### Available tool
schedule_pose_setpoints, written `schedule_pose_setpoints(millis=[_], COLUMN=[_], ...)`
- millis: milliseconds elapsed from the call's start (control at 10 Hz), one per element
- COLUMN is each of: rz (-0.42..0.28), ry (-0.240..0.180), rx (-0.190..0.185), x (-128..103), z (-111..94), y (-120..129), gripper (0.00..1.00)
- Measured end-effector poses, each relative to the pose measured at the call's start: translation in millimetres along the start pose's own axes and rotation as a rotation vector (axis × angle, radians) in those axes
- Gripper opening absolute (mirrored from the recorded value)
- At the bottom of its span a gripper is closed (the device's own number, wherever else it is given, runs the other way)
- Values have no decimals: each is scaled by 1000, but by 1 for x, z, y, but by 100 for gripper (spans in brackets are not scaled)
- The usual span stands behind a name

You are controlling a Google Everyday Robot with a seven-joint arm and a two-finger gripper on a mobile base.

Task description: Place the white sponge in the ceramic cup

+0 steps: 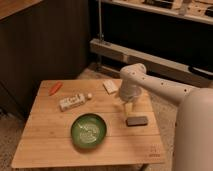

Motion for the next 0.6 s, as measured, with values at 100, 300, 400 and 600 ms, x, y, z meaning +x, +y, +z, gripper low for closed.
schedule_pose_setpoints(millis=[100,300,400,600], rz=[-2,11,21,51], ry=[1,3,5,6], rx=[-1,6,12,27], x=[2,3,3,3], z=[1,-3,-5,-14], y=[0,-4,-11,-47], gripper=[80,80,80,80])
